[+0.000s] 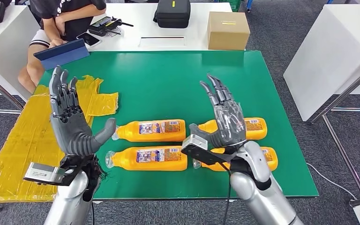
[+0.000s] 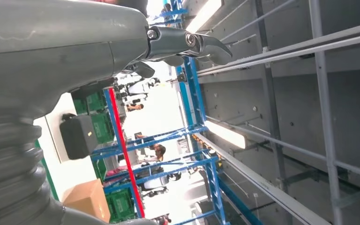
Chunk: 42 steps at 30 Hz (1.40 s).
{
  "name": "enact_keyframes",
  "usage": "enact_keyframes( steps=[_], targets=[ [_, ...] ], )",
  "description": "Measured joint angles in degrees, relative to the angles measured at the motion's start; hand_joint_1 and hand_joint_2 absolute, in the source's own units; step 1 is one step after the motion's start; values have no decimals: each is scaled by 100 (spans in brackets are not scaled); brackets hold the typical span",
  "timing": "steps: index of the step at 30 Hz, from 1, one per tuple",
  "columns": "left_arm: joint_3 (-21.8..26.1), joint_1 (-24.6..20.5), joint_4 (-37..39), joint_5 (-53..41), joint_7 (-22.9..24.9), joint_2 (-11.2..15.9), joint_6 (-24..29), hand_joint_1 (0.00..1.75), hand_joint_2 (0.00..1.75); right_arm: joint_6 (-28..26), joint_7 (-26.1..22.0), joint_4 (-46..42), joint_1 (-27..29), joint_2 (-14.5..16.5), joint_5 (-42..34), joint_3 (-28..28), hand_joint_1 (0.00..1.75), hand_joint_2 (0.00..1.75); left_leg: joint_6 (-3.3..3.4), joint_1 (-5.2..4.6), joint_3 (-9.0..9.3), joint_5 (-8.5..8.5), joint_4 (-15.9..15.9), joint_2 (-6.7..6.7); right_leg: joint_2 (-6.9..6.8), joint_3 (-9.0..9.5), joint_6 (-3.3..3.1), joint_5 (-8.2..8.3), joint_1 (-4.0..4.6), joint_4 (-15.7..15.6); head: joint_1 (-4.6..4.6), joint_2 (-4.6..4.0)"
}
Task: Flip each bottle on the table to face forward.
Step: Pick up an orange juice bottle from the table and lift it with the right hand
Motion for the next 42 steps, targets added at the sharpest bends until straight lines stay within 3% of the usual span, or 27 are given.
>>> enact_keyframes(
  steps=[6,10,14,18,23,31,36,42],
  targets=[
    [78,-1,49,11,-1,0,38,0,175,44,38,-39,155,-489,70,-168,0,175,12,0,3,-9,1,5,10,-1,2,0,-1,-1,-1,0],
    [157,15,61,127,-20,7,165,0,175,499,356,-145,376,-930,472,-278,0,175,13,0,4,-10,1,-7,-4,-1,3,-4,1,-2,-3,0],
    [396,93,61,342,-46,32,68,0,175,977,421,-488,1201,-1624,398,-885,0,175,21,-1,-4,-15,1,-34,-35,1,15,-15,1,-2,0,0],
    [555,130,85,406,-64,43,-105,0,175,1291,364,-1058,2298,-1955,402,-1749,0,175,35,-5,-5,-33,1,-36,-38,1,26,-24,-1,-3,-2,0],
    [580,129,170,427,-66,44,-163,0,175,1609,359,-1573,3307,-2027,356,-2632,0,175,43,-9,-4,-45,0,-29,-29,2,37,-33,-3,-3,-2,0],
    [585,126,248,473,-65,45,-218,0,175,2160,137,-1906,4066,-1927,172,-3526,0,175,45,-21,8,-49,0,-23,-17,2,41,-36,-1,-4,-2,0],
    [589,124,295,472,-64,46,-228,0,175,2276,-73,-1908,4172,-1787,120,-3956,0,175,48,-26,14,-53,-1,-4,-1,2,41,-35,-2,-4,-2,0],
    [593,127,345,460,-58,49,-221,0,175,2262,-284,-1613,3941,-1636,182,-4052,0,175,50,-34,17,-53,-1,-3,-1,3,41,-35,-2,-3,-2,0]
  ],
)
